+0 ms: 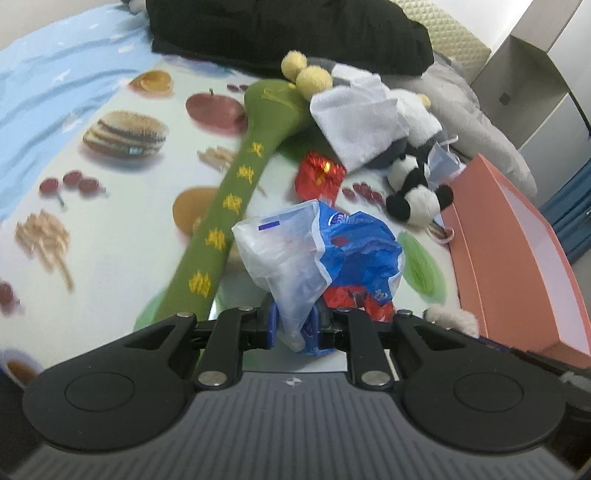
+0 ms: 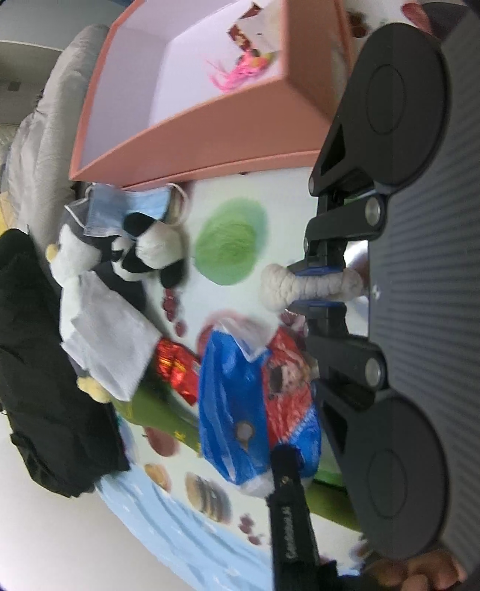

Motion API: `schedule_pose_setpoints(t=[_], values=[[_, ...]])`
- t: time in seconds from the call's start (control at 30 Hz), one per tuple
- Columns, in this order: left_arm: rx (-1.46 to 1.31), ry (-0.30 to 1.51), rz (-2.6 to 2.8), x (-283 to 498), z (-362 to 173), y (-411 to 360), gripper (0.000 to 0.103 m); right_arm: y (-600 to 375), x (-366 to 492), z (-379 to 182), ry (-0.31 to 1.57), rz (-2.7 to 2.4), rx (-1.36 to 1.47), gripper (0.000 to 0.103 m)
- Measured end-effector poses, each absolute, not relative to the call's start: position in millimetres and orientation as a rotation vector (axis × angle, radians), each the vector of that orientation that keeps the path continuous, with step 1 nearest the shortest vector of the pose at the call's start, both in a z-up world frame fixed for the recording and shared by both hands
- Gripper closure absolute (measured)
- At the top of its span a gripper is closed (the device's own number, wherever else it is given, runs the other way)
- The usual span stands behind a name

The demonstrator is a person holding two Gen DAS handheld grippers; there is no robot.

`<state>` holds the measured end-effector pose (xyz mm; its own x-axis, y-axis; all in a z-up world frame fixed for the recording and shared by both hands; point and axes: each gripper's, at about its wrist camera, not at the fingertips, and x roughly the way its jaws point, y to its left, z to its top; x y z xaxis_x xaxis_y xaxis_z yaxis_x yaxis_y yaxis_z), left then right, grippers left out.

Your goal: Organize soft objects

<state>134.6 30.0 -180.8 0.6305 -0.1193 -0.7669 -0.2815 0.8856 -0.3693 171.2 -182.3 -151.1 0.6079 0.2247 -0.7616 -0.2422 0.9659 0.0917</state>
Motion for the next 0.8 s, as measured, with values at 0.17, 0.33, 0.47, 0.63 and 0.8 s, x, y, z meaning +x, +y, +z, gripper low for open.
schedule_pose_setpoints(t=[0.17, 0.33, 0.47, 0.63, 0.8], values=[[-0.450, 0.963, 0.071, 126.4, -181.7, 22.8, 0.082, -186.3, 156.0, -159.0, 0.919, 0.261, -0.018, 0.085], [-0.398, 0.967, 0.006, 119.3, -174.9, 22.6, 0.061, -188.5, 149.4, -164.3, 0.945, 0.262, -0.021, 0.079], [-0.270, 0.962, -0.028, 115.2, -166.5, 16.3, 0.048, -190.9, 151.8, -163.3, 0.932, 0.265, -0.014, 0.063], [-0.097, 0.927, -0.067, 115.0, -153.4, 7.3, 0.035, -192.8, 153.7, -165.5, 0.917, 0.272, -0.040, 0.052], [0.019, 0.910, -0.097, 121.5, -149.7, 4.5, 0.035, -192.6, 154.5, -174.0, 0.916, 0.273, -0.076, 0.052]])
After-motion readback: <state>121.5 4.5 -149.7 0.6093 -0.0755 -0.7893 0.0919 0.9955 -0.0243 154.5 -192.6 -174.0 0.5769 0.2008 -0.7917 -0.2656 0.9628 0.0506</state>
